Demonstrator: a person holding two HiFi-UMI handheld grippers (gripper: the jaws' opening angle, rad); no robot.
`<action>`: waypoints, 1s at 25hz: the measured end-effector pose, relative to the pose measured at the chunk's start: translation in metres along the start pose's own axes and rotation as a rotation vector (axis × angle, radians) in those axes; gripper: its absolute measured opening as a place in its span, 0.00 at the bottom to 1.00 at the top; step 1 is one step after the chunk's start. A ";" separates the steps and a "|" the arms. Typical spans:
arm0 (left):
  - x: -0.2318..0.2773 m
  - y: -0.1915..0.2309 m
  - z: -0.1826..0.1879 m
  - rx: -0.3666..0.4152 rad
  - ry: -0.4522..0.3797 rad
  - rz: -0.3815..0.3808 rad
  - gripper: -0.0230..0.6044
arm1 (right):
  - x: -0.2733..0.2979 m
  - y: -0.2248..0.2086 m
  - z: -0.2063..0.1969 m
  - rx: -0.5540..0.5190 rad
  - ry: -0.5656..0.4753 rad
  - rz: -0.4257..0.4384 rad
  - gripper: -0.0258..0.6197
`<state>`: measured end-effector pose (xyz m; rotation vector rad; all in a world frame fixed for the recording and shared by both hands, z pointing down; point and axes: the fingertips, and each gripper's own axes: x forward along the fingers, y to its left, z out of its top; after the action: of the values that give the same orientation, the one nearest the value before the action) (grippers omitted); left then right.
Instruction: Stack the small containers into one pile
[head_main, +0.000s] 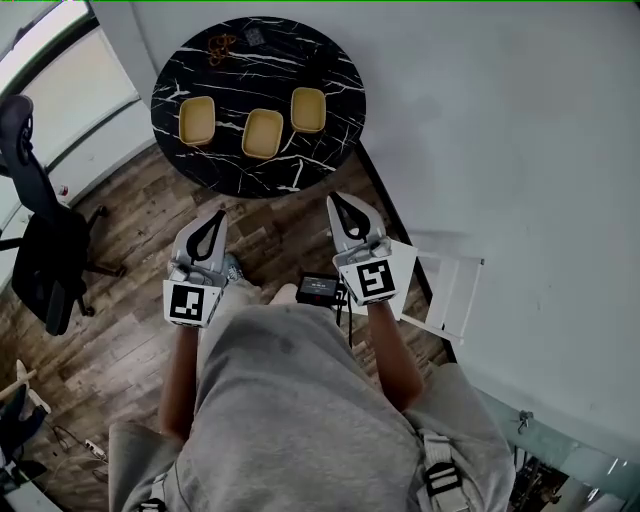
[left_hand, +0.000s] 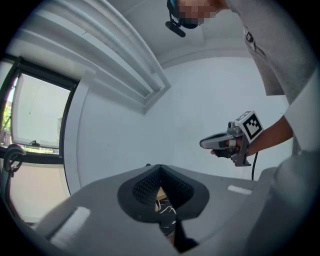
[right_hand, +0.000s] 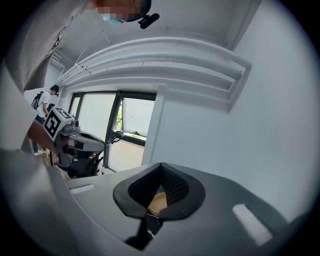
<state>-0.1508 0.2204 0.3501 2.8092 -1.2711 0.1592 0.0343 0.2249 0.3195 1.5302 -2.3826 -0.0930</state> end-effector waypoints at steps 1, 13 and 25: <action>0.003 0.005 -0.003 -0.004 0.008 -0.013 0.03 | 0.006 0.001 0.000 -0.002 0.016 -0.005 0.06; 0.099 0.065 -0.010 -0.002 0.032 -0.073 0.03 | 0.088 -0.060 -0.028 0.027 0.100 -0.067 0.06; 0.203 0.108 -0.011 0.048 0.154 -0.054 0.03 | 0.200 -0.153 -0.148 0.011 0.232 0.019 0.06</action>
<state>-0.0991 -0.0015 0.3853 2.8037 -1.1725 0.4009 0.1347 -0.0039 0.4705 1.4373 -2.2178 0.0968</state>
